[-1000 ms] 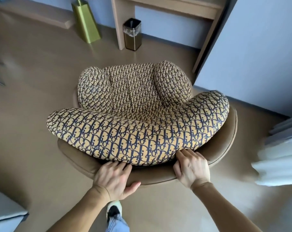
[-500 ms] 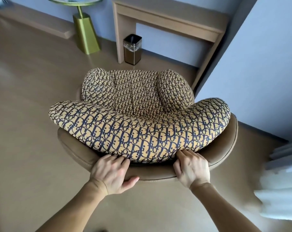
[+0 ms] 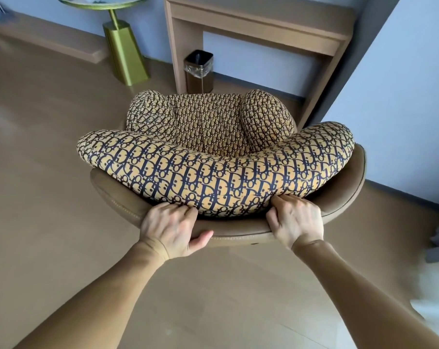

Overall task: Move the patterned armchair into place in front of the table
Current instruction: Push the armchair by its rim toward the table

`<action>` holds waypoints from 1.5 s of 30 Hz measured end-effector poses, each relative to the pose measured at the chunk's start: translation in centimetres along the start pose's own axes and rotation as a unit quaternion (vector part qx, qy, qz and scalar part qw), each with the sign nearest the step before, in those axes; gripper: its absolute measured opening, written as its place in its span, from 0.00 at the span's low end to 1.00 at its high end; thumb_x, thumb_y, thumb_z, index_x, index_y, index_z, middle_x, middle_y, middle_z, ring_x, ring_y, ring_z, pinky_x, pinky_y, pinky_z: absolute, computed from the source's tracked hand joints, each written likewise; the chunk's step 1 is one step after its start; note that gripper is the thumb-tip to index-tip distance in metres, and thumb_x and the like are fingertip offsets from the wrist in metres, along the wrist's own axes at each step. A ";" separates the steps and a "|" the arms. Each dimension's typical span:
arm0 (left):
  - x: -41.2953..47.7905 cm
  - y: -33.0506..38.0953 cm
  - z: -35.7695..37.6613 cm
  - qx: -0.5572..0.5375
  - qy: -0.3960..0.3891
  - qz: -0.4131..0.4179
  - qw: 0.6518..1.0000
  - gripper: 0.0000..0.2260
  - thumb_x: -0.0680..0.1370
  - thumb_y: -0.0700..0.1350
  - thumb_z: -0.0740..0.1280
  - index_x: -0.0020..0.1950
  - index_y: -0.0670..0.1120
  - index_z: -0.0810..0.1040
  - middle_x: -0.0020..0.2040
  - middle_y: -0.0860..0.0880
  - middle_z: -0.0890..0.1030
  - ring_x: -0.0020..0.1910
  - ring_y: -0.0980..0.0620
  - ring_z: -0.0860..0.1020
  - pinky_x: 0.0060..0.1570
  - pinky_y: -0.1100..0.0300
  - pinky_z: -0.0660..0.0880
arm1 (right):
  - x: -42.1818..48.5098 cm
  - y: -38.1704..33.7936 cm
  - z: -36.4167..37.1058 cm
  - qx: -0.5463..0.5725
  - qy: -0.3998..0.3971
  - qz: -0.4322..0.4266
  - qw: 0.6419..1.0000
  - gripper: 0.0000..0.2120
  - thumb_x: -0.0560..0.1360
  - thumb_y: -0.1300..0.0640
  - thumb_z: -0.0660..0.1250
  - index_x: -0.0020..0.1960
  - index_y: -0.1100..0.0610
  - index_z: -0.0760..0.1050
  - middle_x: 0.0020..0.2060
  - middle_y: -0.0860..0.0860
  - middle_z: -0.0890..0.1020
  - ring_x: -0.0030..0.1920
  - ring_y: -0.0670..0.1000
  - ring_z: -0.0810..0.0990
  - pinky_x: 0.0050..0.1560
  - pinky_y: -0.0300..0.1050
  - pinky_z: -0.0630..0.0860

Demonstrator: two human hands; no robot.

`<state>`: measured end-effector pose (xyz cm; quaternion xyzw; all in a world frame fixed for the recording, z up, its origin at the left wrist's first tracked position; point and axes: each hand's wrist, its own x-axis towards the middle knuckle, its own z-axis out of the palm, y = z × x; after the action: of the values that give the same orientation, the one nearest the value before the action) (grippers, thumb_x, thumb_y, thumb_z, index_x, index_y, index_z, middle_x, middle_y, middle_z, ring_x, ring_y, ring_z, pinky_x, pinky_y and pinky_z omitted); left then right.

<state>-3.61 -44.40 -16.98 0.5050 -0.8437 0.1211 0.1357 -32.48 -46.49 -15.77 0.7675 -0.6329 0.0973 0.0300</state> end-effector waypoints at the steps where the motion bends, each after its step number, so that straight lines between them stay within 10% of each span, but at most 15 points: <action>1: 0.7 -0.6 0.3 0.001 0.002 -0.001 1.000 0.23 0.74 0.64 0.59 0.37 0.44 0.77 0.29 0.46 0.77 0.27 0.44 0.77 0.31 0.56 0.73 | 0.9 0.0 0.2 -0.003 0.000 0.000 1.000 0.11 0.74 0.47 0.51 0.36 0.50 0.62 0.33 0.51 0.81 0.35 0.58 0.80 0.33 0.44 0.63; 30: 10.3 -13.1 7.0 0.023 0.082 -0.023 0.996 0.23 0.77 0.61 0.56 0.32 0.45 0.74 0.27 0.47 0.75 0.27 0.44 0.75 0.33 0.56 0.66 | 15.4 -3.5 4.9 -0.010 0.053 0.051 0.997 0.16 0.77 0.45 0.52 0.34 0.52 0.64 0.26 0.46 0.65 0.29 0.57 0.68 0.31 0.42 0.53; 34: 9.6 -12.2 7.5 0.031 0.097 -0.066 0.993 0.26 0.80 0.61 0.53 0.35 0.45 0.77 0.31 0.46 0.76 0.34 0.43 0.73 0.42 0.50 0.67 | 14.8 -3.8 4.8 -0.009 0.041 0.057 0.997 0.14 0.77 0.49 0.51 0.37 0.53 0.68 0.38 0.53 0.84 0.42 0.59 0.80 0.43 0.48 0.70; 39: 8.0 -10.2 7.2 0.006 0.057 -0.142 0.988 0.23 0.83 0.63 0.51 0.50 0.49 0.77 0.41 0.45 0.76 0.43 0.42 0.71 0.56 0.44 0.68 | 13.0 -5.3 4.5 -0.015 0.042 0.132 0.990 0.16 0.81 0.51 0.49 0.49 0.56 0.72 0.46 0.56 0.81 0.52 0.61 0.78 0.58 0.56 0.70; 45: 8.0 -10.0 4.7 -0.035 -0.089 -0.141 0.985 0.27 0.83 0.64 0.42 0.62 0.51 0.74 0.53 0.43 0.78 0.56 0.40 0.74 0.72 0.41 0.62 | 9.1 -9.9 3.7 -0.024 -0.043 0.140 0.989 0.29 0.83 0.36 0.45 0.70 0.56 0.68 0.69 0.58 0.74 0.77 0.62 0.62 0.79 0.70 0.49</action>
<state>1.09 -57.18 -17.86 0.6225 -0.7766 0.0253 0.0931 -20.79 -53.94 -16.96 0.6739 -0.7370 0.0516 0.0072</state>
